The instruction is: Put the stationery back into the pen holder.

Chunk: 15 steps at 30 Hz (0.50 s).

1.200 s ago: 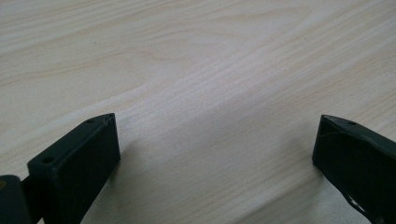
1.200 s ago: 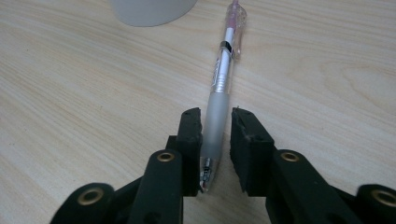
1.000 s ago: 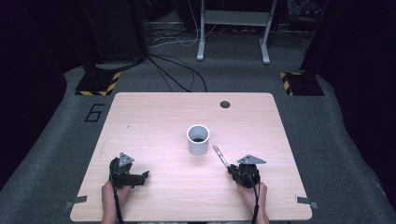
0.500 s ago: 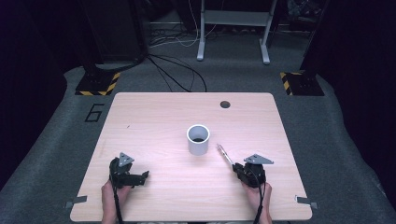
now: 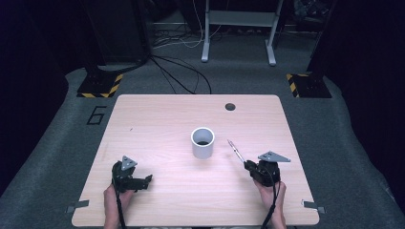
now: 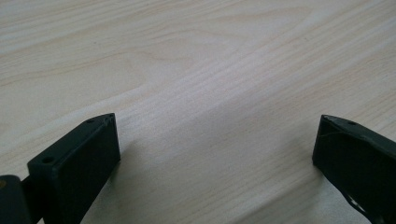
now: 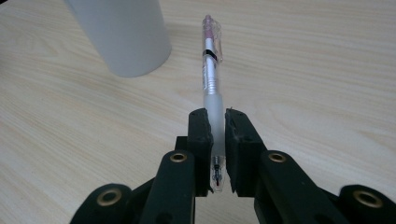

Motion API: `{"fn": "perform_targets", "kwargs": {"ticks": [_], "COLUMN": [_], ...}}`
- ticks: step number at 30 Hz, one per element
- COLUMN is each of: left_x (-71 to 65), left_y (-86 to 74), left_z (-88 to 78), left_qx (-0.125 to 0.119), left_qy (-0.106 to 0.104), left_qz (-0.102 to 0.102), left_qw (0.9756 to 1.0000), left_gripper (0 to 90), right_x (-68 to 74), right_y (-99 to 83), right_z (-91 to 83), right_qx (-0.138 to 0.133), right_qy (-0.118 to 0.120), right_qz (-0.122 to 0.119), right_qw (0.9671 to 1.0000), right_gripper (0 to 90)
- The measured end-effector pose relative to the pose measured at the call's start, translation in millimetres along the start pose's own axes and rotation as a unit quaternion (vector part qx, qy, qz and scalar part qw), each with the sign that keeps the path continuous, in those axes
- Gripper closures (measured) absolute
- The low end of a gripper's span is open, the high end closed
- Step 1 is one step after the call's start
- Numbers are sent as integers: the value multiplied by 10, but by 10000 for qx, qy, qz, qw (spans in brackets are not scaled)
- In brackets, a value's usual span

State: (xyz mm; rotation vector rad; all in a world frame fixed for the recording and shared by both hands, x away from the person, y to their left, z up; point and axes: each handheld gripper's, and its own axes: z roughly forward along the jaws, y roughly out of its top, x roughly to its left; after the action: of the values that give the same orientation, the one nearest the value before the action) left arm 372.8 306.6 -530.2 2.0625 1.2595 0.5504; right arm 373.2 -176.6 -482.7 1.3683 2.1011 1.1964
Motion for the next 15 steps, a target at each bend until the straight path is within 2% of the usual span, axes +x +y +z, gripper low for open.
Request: {"fn": "perform_targets", "kwargs": {"ticks": [1,15], "left_x": [2,1], "left_y": [1,1], "left_z": [-2,-1], "left_qx": [16,8], "left_qy": [-16,-4], "left_qz": [4,1], "left_qw": [10000,10000], "left_gripper": [7,7], "right_x": [-9,-86], "right_y": [23,289], "right_z": [-8,-112], "right_qx": [-23,6], "right_qy": [-5,116], "right_qz": [-59,-112], "right_qw": [10000,9999], "right_gripper": [814,814]}}
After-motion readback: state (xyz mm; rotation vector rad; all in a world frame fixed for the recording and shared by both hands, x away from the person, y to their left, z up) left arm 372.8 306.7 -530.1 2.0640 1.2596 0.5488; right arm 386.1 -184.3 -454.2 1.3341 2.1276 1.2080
